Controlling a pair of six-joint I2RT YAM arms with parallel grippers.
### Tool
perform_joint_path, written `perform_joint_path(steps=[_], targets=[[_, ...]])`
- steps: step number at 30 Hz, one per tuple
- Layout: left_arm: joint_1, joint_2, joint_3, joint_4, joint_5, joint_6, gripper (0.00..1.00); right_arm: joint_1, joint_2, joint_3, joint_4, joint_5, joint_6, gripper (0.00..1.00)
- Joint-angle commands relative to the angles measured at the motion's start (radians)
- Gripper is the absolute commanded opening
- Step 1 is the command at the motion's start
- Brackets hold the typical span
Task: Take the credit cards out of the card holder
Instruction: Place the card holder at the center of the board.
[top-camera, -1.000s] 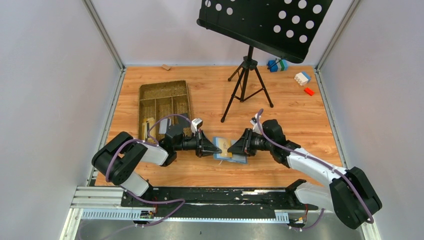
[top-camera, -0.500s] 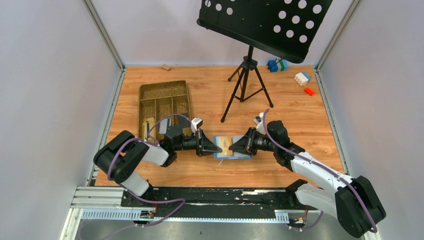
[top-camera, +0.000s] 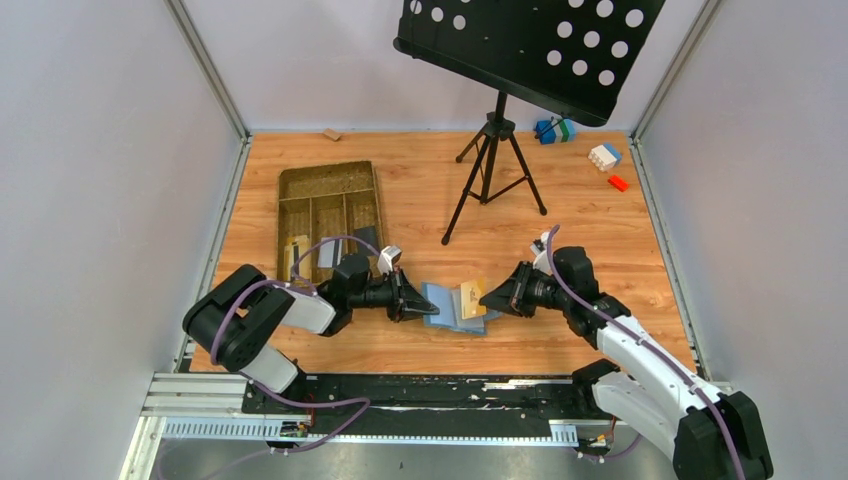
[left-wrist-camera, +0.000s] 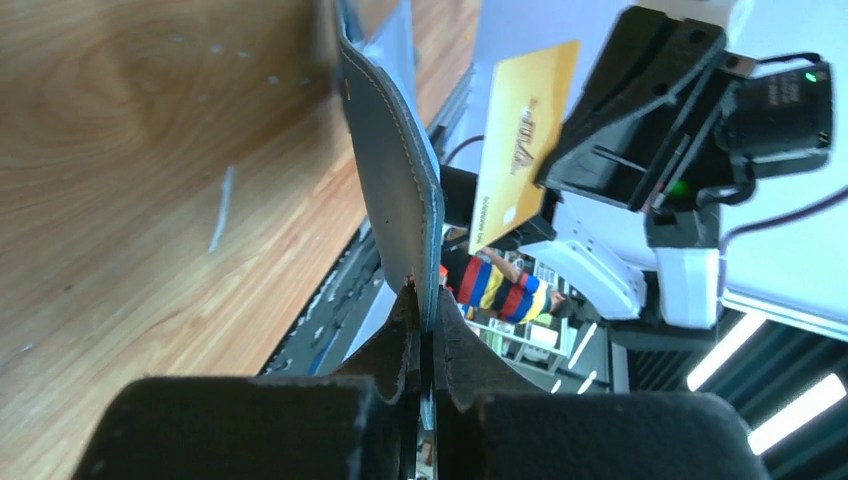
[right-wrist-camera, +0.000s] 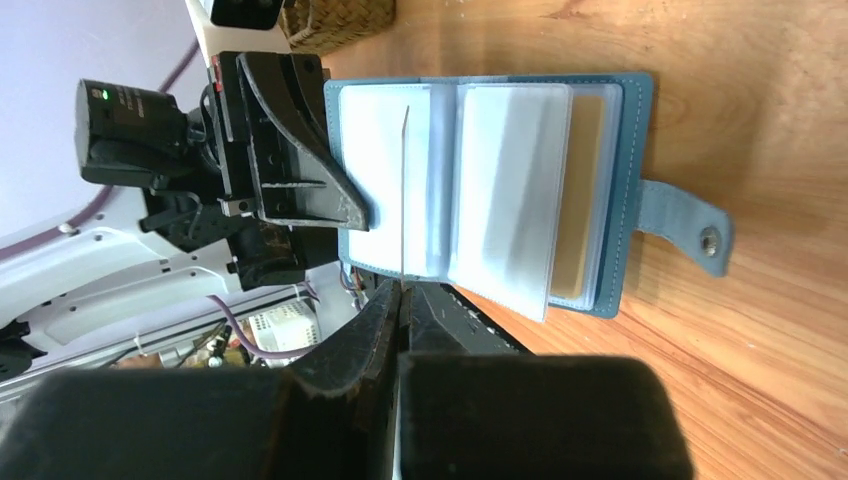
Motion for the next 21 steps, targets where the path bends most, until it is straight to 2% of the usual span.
perform_joint_path(steps=[1, 6, 10, 14, 18, 21], targets=[[-0.001, -0.093, 0.080, -0.370, -0.033, 0.234, 0.09, -0.003, -0.011, 0.066, -0.073, 0.013, -0.099, 0.00], [-0.002, -0.242, 0.250, -0.936, -0.181, 0.555, 0.39, -0.003, 0.034, 0.149, -0.081, -0.037, -0.179, 0.00], [-0.002, -0.332, 0.328, -1.107, -0.238, 0.643, 0.53, -0.002, 0.060, 0.166, -0.004, -0.086, -0.166, 0.00], [-0.003, -0.424, 0.328, -1.098, -0.228, 0.606, 0.57, 0.013, 0.104, 0.188, 0.062, -0.127, -0.153, 0.00], [-0.002, -0.474, 0.256, -0.819, -0.148, 0.446, 0.59, 0.042, 0.137, 0.225, 0.154, -0.170, -0.119, 0.00], [-0.003, -0.470, 0.246, -0.732, -0.121, 0.390, 0.59, 0.066, 0.156, 0.249, 0.207, -0.183, -0.088, 0.00]])
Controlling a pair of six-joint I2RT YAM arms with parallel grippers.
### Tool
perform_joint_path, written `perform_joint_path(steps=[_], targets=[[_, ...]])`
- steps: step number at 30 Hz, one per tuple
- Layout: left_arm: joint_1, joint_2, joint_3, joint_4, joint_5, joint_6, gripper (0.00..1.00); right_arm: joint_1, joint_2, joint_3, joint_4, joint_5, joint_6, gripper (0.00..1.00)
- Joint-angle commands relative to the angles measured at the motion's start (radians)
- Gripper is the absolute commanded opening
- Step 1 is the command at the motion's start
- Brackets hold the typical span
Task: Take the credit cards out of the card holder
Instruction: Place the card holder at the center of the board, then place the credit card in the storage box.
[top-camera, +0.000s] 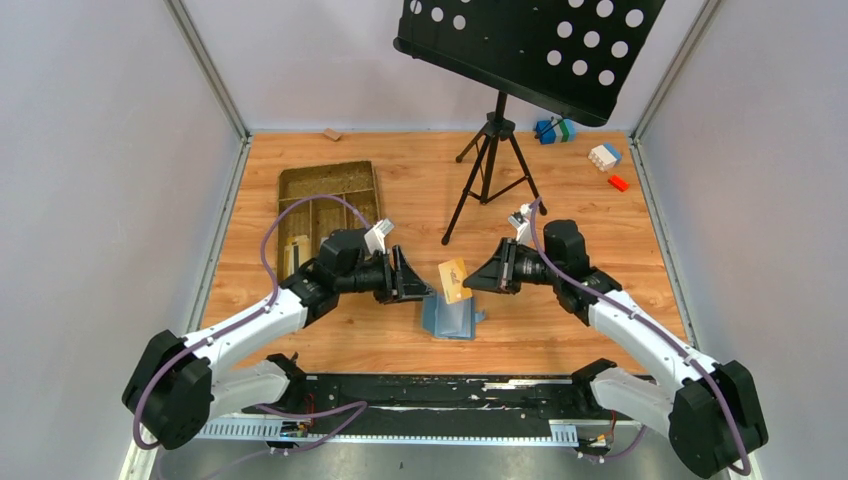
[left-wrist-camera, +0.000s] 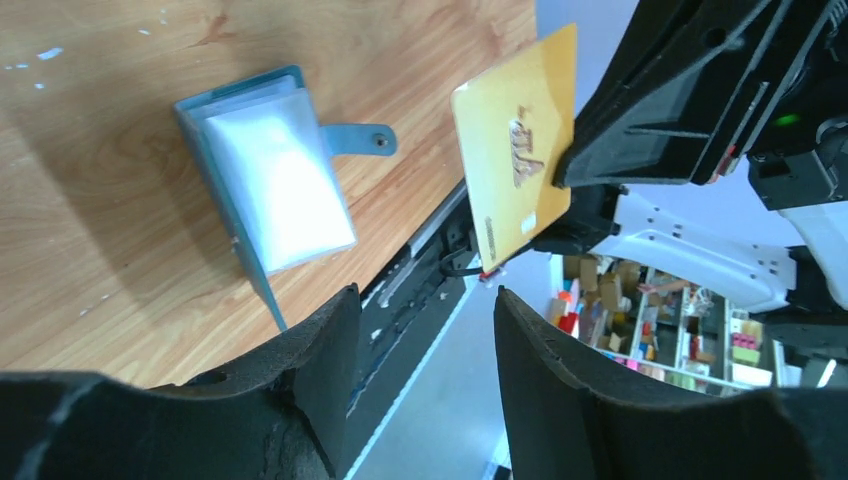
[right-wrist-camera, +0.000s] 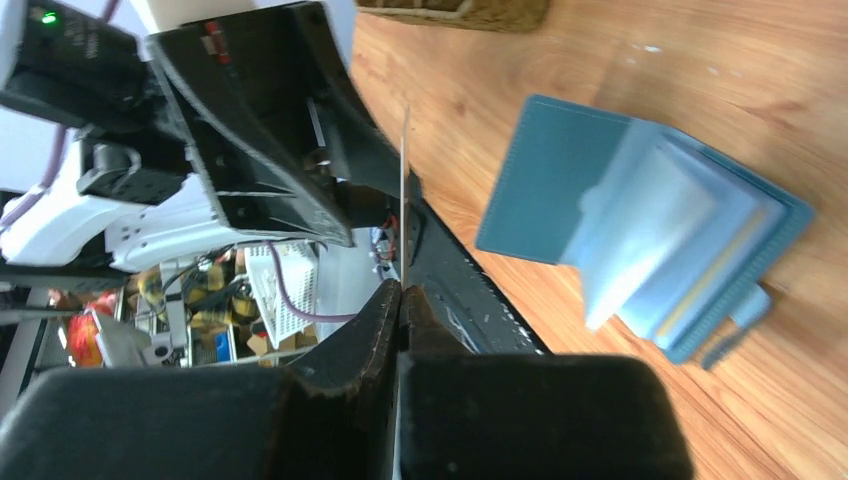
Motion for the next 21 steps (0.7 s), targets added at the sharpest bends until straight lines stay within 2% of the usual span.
perform_joint_path(steps=[1, 8, 13, 17, 21], targets=[[0.000, -0.009, -0.014, 0.194, 0.056, -0.106, 0.59, 0.036, 0.019, 0.079, 0.168, -0.061, 0.050, 0.00], [0.000, 0.006, -0.040, 0.357, 0.078, -0.215, 0.52, 0.069, 0.032, 0.072, 0.264, -0.065, 0.134, 0.00], [0.000, 0.006, -0.082, 0.514, 0.077, -0.295, 0.45, 0.078, 0.032, 0.072, 0.265, -0.066, 0.139, 0.00], [0.001, 0.006, -0.085, 0.528, 0.077, -0.298, 0.31, 0.084, 0.035, 0.070, 0.264, -0.073, 0.139, 0.00], [0.000, -0.002, -0.091, 0.527, 0.066, -0.301, 0.25, 0.091, 0.037, 0.068, 0.254, -0.076, 0.135, 0.00]])
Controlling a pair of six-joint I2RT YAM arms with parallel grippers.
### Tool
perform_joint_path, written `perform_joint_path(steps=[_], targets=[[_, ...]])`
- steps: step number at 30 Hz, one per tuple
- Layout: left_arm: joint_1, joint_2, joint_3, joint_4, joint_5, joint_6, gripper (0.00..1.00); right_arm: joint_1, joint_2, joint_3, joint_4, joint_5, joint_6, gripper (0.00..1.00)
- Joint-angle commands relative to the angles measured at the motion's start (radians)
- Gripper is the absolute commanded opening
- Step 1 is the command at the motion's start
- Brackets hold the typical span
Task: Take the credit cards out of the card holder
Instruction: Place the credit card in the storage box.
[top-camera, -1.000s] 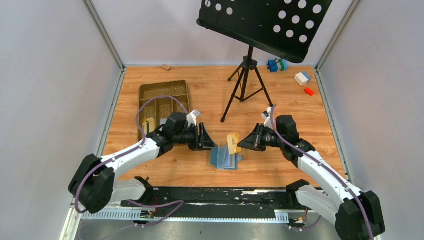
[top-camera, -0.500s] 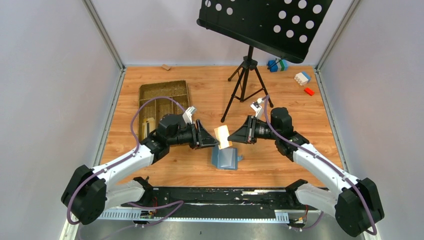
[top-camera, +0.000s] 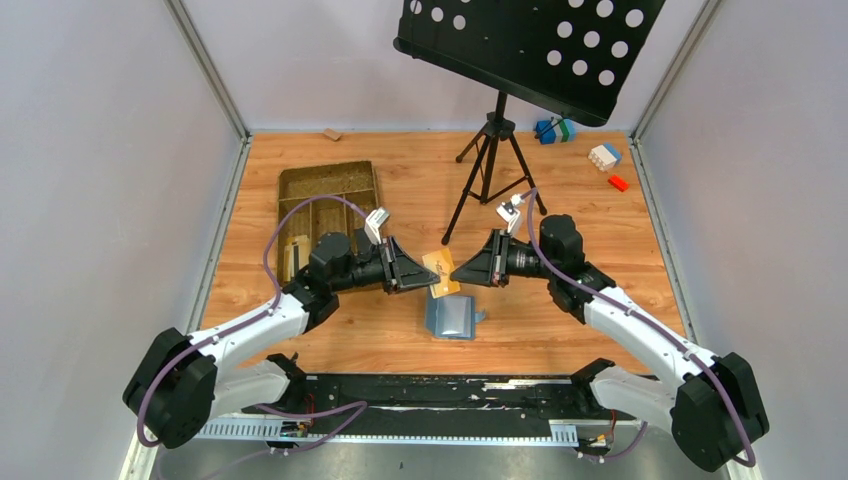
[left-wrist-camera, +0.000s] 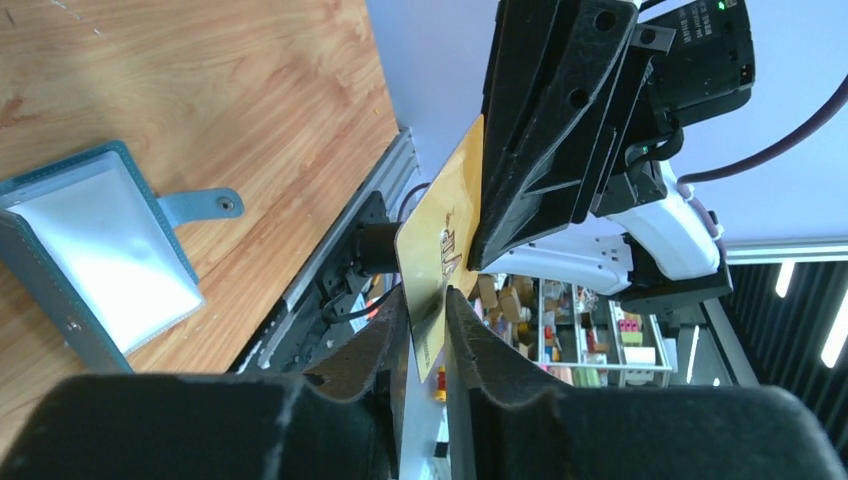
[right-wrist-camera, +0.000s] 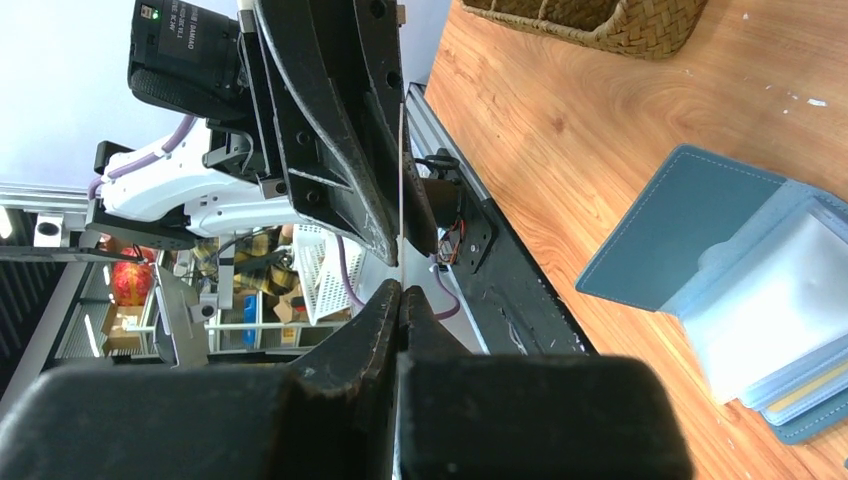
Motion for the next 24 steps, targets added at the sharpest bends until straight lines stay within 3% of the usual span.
perform_joint_path(steps=[1, 4, 5, 8, 9, 12, 16, 20, 24], targets=[[0.001, -0.011, -0.009, 0.073, -0.003, -0.021, 0.22, 0.014, 0.003, 0.018, 0.029, -0.020, -0.002, 0.00], [0.000, -0.022, -0.015, 0.067, -0.017, -0.025, 0.00, 0.021, 0.005, 0.028, -0.011, -0.017, -0.032, 0.00], [0.000, -0.026, -0.017, 0.053, -0.024, -0.024, 0.00, 0.021, 0.006, 0.029, -0.024, -0.015, -0.038, 0.08], [0.010, -0.040, 0.011, -0.087, -0.035, 0.039, 0.00, 0.020, 0.005, 0.061, -0.182, 0.046, -0.109, 0.63], [0.024, -0.043, 0.051, -0.223, -0.039, 0.114, 0.00, 0.021, 0.006, 0.082, -0.245, 0.078, -0.143, 0.71], [0.086, -0.039, 0.238, -0.798, -0.188, 0.412, 0.00, 0.020, 0.004, 0.125, -0.380, 0.141, -0.224, 0.76], [0.140, 0.023, 0.460, -1.279, -0.502, 0.672, 0.00, 0.021, -0.006, 0.140, -0.457, 0.174, -0.275, 0.76], [0.149, 0.086, 0.611, -1.523, -0.815, 0.739, 0.00, 0.021, -0.021, 0.124, -0.483, 0.170, -0.285, 0.75], [0.149, 0.135, 0.706, -1.653, -1.079, 0.755, 0.00, 0.021, -0.045, 0.108, -0.509, 0.167, -0.296, 0.74]])
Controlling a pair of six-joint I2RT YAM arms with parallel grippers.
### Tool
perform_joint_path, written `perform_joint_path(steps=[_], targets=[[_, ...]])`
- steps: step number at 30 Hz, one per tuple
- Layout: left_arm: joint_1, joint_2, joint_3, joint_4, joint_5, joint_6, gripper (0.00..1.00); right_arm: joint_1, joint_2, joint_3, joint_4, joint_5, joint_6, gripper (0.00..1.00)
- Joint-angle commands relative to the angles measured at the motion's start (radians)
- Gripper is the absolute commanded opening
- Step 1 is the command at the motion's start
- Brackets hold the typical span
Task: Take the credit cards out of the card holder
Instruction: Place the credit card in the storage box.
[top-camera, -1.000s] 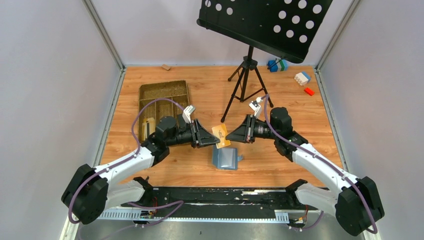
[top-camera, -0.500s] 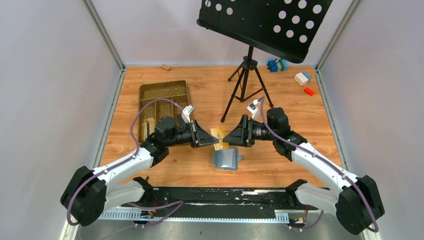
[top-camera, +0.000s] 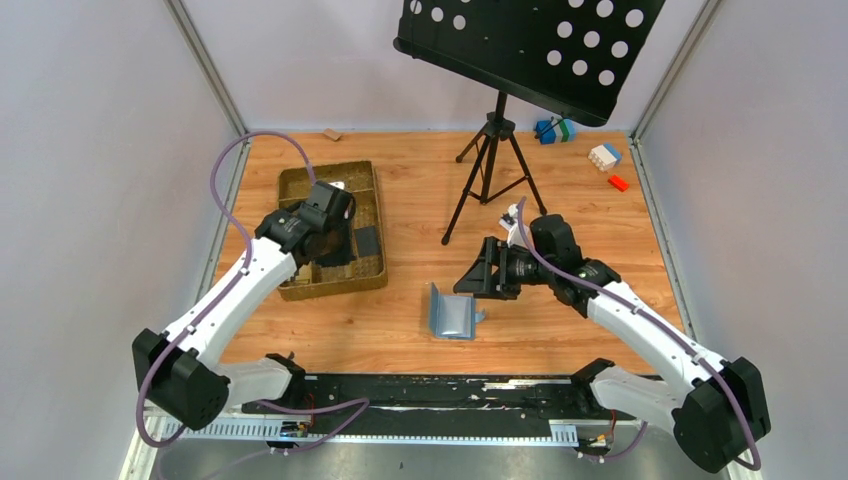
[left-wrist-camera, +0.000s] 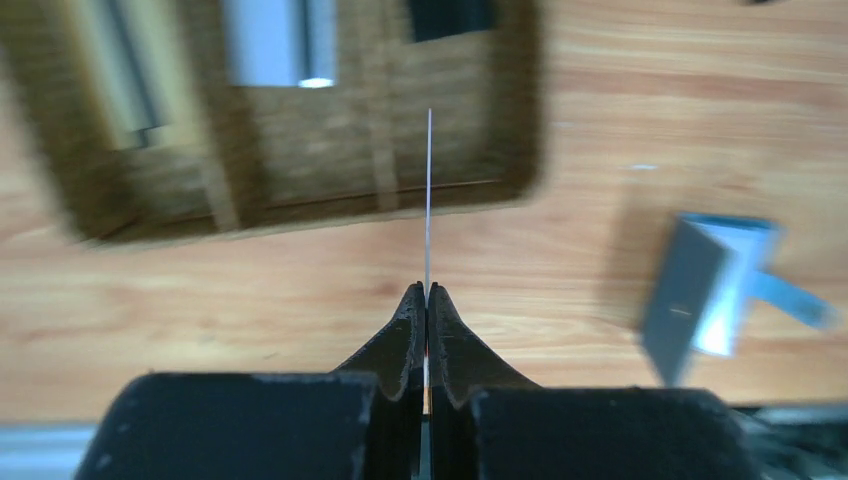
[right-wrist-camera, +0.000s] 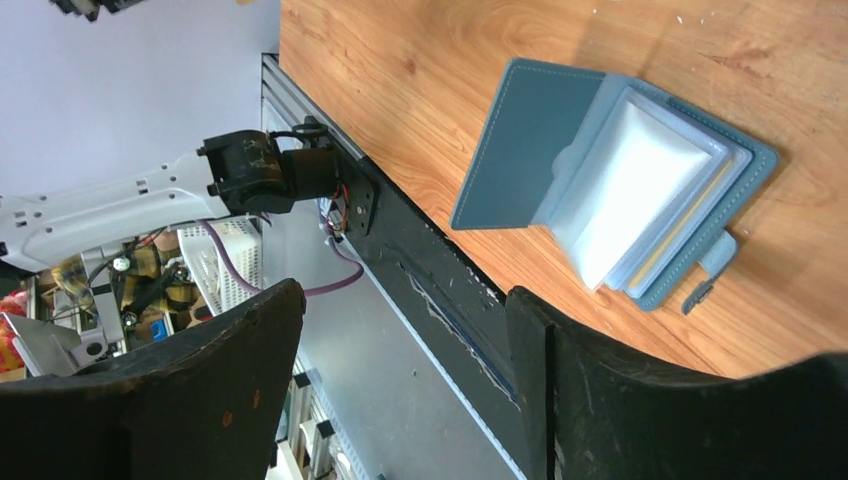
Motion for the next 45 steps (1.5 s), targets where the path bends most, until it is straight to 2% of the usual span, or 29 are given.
perform_joint_path(steps=[1, 8, 12, 17, 25, 34, 41, 45], targets=[[0.003, 0.056, 0.101, -0.314, -0.415, 0.110, 0.00, 0.005, -0.048, 0.005, -0.049, 0.013, -0.048, 0.74], [0.013, 0.216, 0.205, -0.362, -0.660, 0.125, 0.00, 0.005, -0.085, 0.011, -0.095, 0.000, -0.079, 0.72], [0.041, 0.314, 0.237, -0.337, -0.729, 0.148, 0.00, 0.004, -0.114, 0.016, -0.128, 0.011, -0.099, 0.72], [0.132, 0.402, 0.269, -0.279, -0.711, 0.182, 0.00, 0.005, -0.164, 0.014, -0.182, 0.025, -0.113, 0.72], [0.207, 0.476, 0.244, -0.118, -0.545, 0.243, 0.00, 0.003, -0.233, 0.004, -0.244, 0.060, -0.136, 0.72], [0.256, 0.584, 0.209, -0.076, -0.508, 0.261, 0.00, 0.003, -0.200, 0.018, -0.213, 0.080, -0.136, 0.72], [0.288, 0.626, 0.175, -0.052, -0.555, 0.255, 0.00, 0.003, -0.208, 0.015, -0.214, 0.084, -0.142, 0.72], [0.315, 0.658, 0.190, -0.088, -0.512, 0.234, 0.07, 0.003, -0.209, 0.014, -0.221, 0.086, -0.146, 0.72]])
